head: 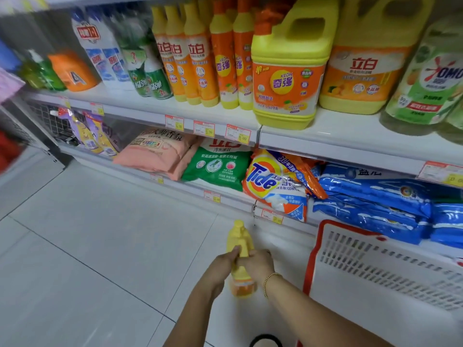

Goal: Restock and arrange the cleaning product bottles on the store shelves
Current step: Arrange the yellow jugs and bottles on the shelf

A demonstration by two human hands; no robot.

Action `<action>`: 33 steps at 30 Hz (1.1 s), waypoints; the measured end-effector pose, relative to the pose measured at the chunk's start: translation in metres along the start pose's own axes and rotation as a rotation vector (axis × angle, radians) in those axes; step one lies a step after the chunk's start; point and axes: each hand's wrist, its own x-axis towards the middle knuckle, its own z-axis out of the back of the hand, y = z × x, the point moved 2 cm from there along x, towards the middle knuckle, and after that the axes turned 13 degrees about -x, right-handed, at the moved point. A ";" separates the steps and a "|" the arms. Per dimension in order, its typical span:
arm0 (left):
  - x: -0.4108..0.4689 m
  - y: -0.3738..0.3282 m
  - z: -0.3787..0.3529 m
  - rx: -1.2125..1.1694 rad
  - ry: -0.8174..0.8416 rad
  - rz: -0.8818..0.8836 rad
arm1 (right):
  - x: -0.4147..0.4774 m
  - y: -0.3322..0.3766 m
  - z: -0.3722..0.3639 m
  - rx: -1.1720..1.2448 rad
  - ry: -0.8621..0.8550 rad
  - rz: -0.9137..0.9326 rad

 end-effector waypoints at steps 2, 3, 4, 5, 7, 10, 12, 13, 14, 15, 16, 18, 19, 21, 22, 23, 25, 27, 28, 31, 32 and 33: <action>-0.009 -0.007 -0.002 -0.046 0.048 -0.051 | -0.010 0.007 0.017 0.042 -0.017 0.033; -0.014 -0.012 0.000 -0.054 0.068 -0.097 | -0.020 0.011 0.030 0.106 -0.021 0.053; -0.020 -0.017 0.003 -0.067 0.092 -0.150 | -0.031 0.016 0.043 0.164 -0.039 0.069; -0.025 -0.022 0.007 -0.066 0.096 -0.202 | -0.044 0.019 0.058 0.218 -0.065 0.105; -0.035 -0.031 0.015 -0.040 0.047 -0.307 | -0.071 0.024 0.089 0.294 -0.109 0.197; -0.043 -0.041 0.020 0.080 -0.100 -0.336 | -0.115 0.041 0.136 0.440 -0.169 0.352; -0.047 -0.046 0.013 0.045 -0.041 -0.279 | -0.142 0.057 0.172 0.598 -0.173 0.458; -0.048 -0.050 0.005 -0.017 0.024 -0.251 | -0.155 0.065 0.191 0.664 -0.179 0.510; -0.049 -0.057 -0.007 -0.076 0.090 -0.237 | -0.168 0.074 0.209 0.715 -0.198 0.565; -0.049 -0.067 -0.021 -0.132 0.154 -0.252 | -0.178 0.080 0.225 0.750 -0.232 0.624; -0.052 -0.080 -0.038 -0.192 0.204 -0.295 | -0.188 0.087 0.240 0.782 -0.265 0.683; -0.056 -0.109 -0.074 -0.236 0.291 -0.419 | -0.205 0.098 0.264 0.842 -0.307 0.793; -0.055 -0.124 -0.093 -0.216 0.335 -0.479 | -0.210 0.101 0.274 0.850 -0.320 0.837; -0.058 -0.149 -0.127 -0.161 0.398 -0.577 | -0.214 0.105 0.290 0.801 -0.367 0.897; -0.059 -0.160 -0.142 -0.161 0.410 -0.616 | -0.214 0.105 0.297 0.761 -0.398 0.927; -0.057 -0.169 -0.155 -0.155 0.411 -0.653 | -0.215 0.104 0.305 0.713 -0.431 0.957; -0.054 -0.185 -0.179 -0.122 0.389 -0.727 | -0.213 0.103 0.322 0.624 -0.495 1.013; -0.049 -0.201 -0.199 -0.116 0.379 -0.794 | -0.205 0.100 0.341 0.579 -0.541 1.037; -0.046 -0.208 -0.208 -0.140 0.376 -0.823 | -0.199 0.099 0.350 0.567 -0.561 1.037; -0.032 -0.220 -0.229 -0.175 0.339 -0.889 | -0.179 0.100 0.375 0.500 -0.585 1.030; -0.028 -0.222 -0.233 -0.171 0.312 -0.899 | -0.171 0.101 0.381 0.490 -0.575 1.022; -0.022 -0.223 -0.238 -0.160 0.269 -0.912 | -0.163 0.102 0.387 0.488 -0.557 1.016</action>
